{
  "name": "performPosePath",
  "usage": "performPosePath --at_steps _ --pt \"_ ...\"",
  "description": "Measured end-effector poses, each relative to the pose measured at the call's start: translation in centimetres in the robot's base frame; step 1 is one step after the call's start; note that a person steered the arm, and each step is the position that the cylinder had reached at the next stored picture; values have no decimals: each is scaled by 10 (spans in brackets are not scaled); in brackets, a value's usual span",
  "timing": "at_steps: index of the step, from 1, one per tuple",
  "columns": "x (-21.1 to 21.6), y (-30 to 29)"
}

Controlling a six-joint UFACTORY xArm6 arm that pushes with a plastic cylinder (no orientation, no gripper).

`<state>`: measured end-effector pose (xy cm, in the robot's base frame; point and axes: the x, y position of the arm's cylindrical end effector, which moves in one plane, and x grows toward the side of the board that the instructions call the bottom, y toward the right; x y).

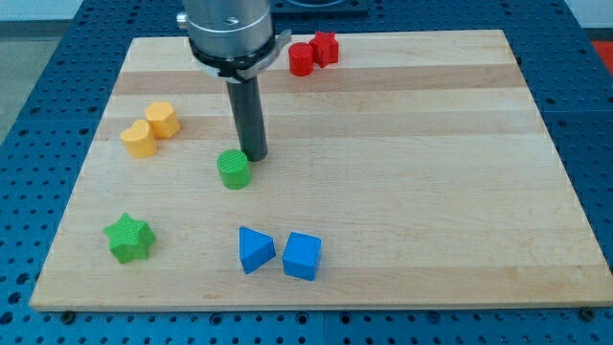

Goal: Nudge the yellow heart down a bit

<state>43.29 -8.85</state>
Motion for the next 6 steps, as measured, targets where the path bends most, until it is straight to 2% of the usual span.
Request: performPosePath --at_steps 4,6 --pt "9 -4" --pt "26 -34"
